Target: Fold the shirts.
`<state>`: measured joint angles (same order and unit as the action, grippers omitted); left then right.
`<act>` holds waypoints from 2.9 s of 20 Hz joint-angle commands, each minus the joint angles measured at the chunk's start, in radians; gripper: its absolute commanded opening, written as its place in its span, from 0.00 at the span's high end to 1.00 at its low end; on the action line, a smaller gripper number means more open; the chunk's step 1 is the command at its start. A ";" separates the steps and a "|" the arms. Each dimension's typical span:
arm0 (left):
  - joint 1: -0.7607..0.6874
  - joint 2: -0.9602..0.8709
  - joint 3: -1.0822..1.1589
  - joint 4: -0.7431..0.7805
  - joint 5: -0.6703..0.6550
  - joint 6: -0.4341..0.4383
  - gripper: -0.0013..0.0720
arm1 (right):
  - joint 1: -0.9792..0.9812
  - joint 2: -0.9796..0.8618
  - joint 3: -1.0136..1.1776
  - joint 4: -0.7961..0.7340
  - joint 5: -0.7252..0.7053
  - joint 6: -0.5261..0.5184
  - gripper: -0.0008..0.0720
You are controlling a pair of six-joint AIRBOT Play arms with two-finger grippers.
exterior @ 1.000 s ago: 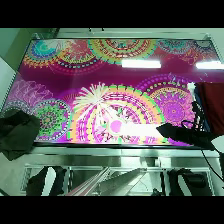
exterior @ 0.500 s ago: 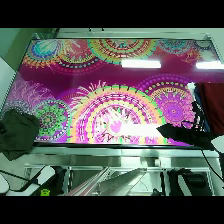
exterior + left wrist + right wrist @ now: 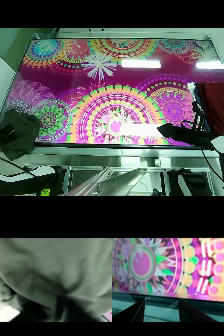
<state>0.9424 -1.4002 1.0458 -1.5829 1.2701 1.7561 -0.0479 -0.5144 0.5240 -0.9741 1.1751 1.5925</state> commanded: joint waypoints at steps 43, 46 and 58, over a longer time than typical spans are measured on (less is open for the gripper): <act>-0.618 0.041 -0.225 -0.686 -0.118 0.322 0.02 | 0.649 -1.175 0.770 0.359 -0.257 -0.583 0.21; -0.679 -0.060 -0.138 -0.712 -0.116 0.348 0.02 | 0.663 -1.218 0.851 0.214 -0.216 -0.486 0.21; -0.811 -0.238 0.023 -0.668 -0.101 0.347 0.97 | 0.662 -1.217 0.858 0.158 -0.156 -0.459 0.96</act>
<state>0.1539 -1.6218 1.0534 -2.2627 1.1629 2.1010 0.6147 -1.7313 1.3800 -0.8104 1.0111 1.1305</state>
